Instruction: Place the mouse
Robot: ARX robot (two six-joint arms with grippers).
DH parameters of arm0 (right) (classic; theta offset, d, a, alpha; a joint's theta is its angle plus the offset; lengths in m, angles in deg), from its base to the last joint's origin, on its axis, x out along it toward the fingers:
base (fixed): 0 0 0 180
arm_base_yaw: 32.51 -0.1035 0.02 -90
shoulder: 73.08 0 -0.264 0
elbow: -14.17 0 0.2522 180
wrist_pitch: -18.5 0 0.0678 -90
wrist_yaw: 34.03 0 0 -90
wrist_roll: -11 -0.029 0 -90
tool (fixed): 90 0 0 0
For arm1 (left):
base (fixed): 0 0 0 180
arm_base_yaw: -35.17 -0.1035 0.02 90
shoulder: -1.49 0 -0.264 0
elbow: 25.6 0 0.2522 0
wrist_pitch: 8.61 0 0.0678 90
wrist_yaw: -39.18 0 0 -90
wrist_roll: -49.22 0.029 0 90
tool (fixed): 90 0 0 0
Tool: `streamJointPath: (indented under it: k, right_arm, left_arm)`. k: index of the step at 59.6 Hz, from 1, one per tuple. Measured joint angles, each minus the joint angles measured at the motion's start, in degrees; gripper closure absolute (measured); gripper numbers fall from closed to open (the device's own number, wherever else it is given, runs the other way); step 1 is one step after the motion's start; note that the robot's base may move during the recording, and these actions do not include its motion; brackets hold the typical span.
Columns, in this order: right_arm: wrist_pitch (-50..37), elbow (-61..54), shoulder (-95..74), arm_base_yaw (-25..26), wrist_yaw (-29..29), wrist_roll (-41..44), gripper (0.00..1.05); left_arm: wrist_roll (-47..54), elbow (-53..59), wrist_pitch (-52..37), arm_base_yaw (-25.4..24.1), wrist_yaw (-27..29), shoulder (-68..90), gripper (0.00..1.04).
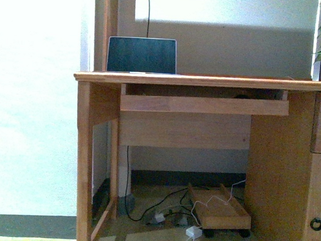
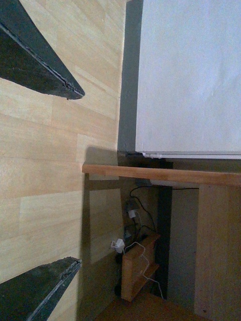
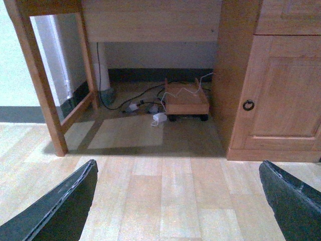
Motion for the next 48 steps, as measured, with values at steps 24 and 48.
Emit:
streamJointPath:
  k: [24,48]
  right_arm:
    - [0.00,0.00,0.00,0.00,0.00,0.00,0.07]
    - [0.00,0.00,0.00,0.00,-0.02,0.00,0.07]
  left_arm:
    - [0.00,0.00,0.00,0.00,0.00,0.00,0.08]
    - [0.00,0.00,0.00,0.00,0.00,0.00,0.08]
